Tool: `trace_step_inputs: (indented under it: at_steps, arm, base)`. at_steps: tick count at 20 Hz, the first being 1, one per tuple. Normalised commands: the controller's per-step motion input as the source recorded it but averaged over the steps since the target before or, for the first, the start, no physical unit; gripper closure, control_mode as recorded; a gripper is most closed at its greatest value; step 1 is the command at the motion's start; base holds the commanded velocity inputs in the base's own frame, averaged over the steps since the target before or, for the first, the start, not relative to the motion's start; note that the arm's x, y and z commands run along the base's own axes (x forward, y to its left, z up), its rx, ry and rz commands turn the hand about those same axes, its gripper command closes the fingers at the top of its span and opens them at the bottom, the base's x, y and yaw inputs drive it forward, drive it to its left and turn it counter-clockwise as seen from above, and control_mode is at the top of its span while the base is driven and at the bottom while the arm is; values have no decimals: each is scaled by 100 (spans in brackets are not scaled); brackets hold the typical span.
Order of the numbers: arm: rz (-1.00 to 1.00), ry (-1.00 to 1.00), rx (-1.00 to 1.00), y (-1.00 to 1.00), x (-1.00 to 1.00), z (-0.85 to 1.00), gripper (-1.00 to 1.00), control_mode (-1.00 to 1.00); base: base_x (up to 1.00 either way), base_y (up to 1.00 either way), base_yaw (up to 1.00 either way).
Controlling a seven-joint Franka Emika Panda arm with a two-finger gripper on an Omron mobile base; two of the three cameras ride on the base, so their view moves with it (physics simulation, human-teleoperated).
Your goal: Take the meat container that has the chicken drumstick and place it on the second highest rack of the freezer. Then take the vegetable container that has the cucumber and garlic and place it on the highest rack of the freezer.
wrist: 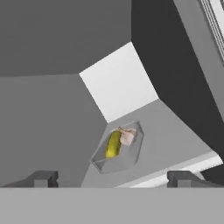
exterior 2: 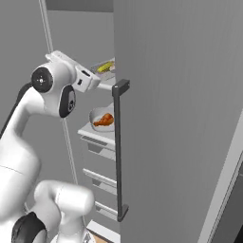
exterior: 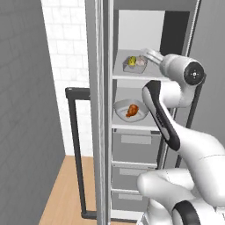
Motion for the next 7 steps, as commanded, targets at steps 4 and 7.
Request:
trace_step_inputs:
  at_steps: [4,7]
  arm:
    - [4,-6,0,12,-100,8,-100,-100]
    - [5,-3,2,3,-100,11,-100,-100]
  base:
    - [0,0,0]
    - [0,0,0]
